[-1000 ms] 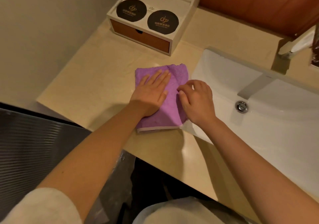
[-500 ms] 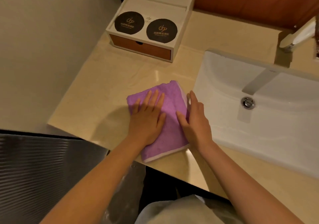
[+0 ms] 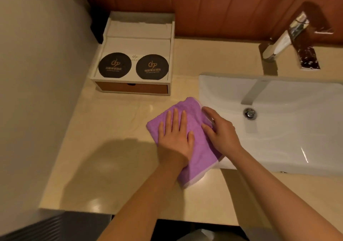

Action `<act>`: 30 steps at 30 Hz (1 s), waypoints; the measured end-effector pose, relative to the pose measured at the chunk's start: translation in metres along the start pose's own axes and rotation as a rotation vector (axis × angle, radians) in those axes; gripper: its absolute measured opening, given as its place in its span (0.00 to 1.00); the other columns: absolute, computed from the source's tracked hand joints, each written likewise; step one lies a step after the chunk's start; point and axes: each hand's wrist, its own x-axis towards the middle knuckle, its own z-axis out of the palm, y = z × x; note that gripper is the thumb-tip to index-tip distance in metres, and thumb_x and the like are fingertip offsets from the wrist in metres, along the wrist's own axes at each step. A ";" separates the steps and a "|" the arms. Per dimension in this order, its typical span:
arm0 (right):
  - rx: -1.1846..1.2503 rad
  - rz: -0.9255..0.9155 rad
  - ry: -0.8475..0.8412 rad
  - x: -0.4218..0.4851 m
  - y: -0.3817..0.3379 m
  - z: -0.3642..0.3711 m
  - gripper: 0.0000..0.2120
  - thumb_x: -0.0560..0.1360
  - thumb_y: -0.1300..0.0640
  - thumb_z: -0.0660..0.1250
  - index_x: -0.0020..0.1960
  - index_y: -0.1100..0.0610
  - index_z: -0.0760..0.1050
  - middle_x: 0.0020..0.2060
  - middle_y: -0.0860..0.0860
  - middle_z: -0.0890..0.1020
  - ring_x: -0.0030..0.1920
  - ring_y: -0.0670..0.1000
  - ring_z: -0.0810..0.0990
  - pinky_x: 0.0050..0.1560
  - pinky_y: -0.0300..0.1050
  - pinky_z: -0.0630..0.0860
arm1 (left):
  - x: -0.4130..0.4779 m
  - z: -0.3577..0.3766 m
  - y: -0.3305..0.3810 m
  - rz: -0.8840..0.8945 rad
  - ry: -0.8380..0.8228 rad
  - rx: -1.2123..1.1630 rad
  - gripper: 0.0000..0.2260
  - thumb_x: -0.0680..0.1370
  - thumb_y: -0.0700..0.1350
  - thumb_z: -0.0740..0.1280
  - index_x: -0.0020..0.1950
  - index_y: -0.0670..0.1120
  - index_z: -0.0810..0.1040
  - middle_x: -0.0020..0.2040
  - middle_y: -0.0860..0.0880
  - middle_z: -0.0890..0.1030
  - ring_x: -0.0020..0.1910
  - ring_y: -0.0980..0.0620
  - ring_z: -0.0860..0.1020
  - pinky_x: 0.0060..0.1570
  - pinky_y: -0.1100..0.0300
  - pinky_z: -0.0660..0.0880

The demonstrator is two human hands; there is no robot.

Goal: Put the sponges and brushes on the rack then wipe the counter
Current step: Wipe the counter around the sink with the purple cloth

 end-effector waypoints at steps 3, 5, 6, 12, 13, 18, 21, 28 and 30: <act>-0.030 0.014 0.026 0.022 0.004 -0.008 0.22 0.77 0.57 0.63 0.71 0.49 0.67 0.64 0.51 0.78 0.63 0.57 0.76 0.60 0.48 0.70 | 0.020 0.003 0.013 -0.017 -0.058 -0.039 0.29 0.75 0.57 0.35 0.75 0.47 0.41 0.78 0.44 0.51 0.77 0.44 0.51 0.71 0.48 0.42; -0.059 -0.011 0.032 0.034 0.007 -0.012 0.22 0.77 0.57 0.63 0.70 0.49 0.68 0.59 0.54 0.80 0.60 0.59 0.77 0.58 0.51 0.73 | 0.027 0.005 0.020 -0.053 0.020 -0.019 0.29 0.77 0.56 0.42 0.76 0.46 0.54 0.75 0.43 0.61 0.74 0.43 0.60 0.71 0.46 0.54; -0.086 -0.034 0.034 0.041 0.009 -0.016 0.21 0.77 0.57 0.63 0.70 0.48 0.69 0.56 0.56 0.81 0.57 0.60 0.78 0.56 0.53 0.74 | 0.033 0.007 0.025 -0.060 0.042 -0.033 0.28 0.77 0.55 0.45 0.75 0.45 0.60 0.74 0.43 0.65 0.73 0.43 0.64 0.70 0.46 0.60; -0.258 -0.174 0.065 0.102 0.008 -0.048 0.20 0.78 0.56 0.61 0.69 0.48 0.70 0.46 0.59 0.78 0.48 0.63 0.78 0.47 0.54 0.75 | 0.089 0.005 0.057 -0.114 0.097 -0.142 0.27 0.76 0.51 0.47 0.73 0.43 0.64 0.73 0.41 0.67 0.72 0.43 0.64 0.68 0.47 0.63; -0.276 -0.206 0.069 0.114 0.007 -0.053 0.19 0.77 0.56 0.61 0.68 0.48 0.70 0.47 0.59 0.79 0.48 0.63 0.78 0.46 0.54 0.76 | 0.100 0.006 0.062 -0.138 0.105 -0.154 0.27 0.76 0.51 0.47 0.73 0.43 0.65 0.72 0.41 0.67 0.72 0.43 0.65 0.68 0.48 0.64; -0.429 -0.330 0.022 0.164 -0.001 -0.057 0.19 0.77 0.56 0.59 0.68 0.47 0.69 0.48 0.58 0.77 0.47 0.64 0.77 0.42 0.50 0.71 | 0.140 0.005 0.077 -0.354 0.112 -0.229 0.27 0.76 0.50 0.48 0.71 0.42 0.68 0.70 0.40 0.70 0.72 0.42 0.65 0.68 0.48 0.65; -0.476 -0.346 -0.012 0.188 -0.004 -0.059 0.18 0.77 0.56 0.58 0.66 0.47 0.71 0.47 0.58 0.76 0.47 0.64 0.77 0.41 0.50 0.71 | 0.157 0.000 0.084 -0.435 0.108 -0.243 0.28 0.75 0.51 0.46 0.71 0.41 0.67 0.71 0.40 0.68 0.72 0.42 0.64 0.67 0.48 0.65; -0.563 -0.313 -0.089 0.247 -0.004 -0.065 0.16 0.79 0.52 0.56 0.66 0.45 0.70 0.55 0.57 0.75 0.53 0.65 0.75 0.44 0.49 0.68 | 0.201 -0.006 0.090 -0.461 0.094 -0.270 0.28 0.78 0.51 0.41 0.77 0.41 0.50 0.77 0.40 0.52 0.77 0.42 0.48 0.73 0.49 0.49; -0.574 -0.316 -0.107 0.263 -0.001 -0.065 0.16 0.79 0.51 0.57 0.66 0.44 0.70 0.56 0.57 0.75 0.55 0.64 0.75 0.44 0.48 0.68 | 0.213 -0.009 0.090 -0.467 0.050 -0.292 0.27 0.81 0.50 0.45 0.77 0.41 0.44 0.78 0.40 0.46 0.77 0.43 0.43 0.74 0.49 0.46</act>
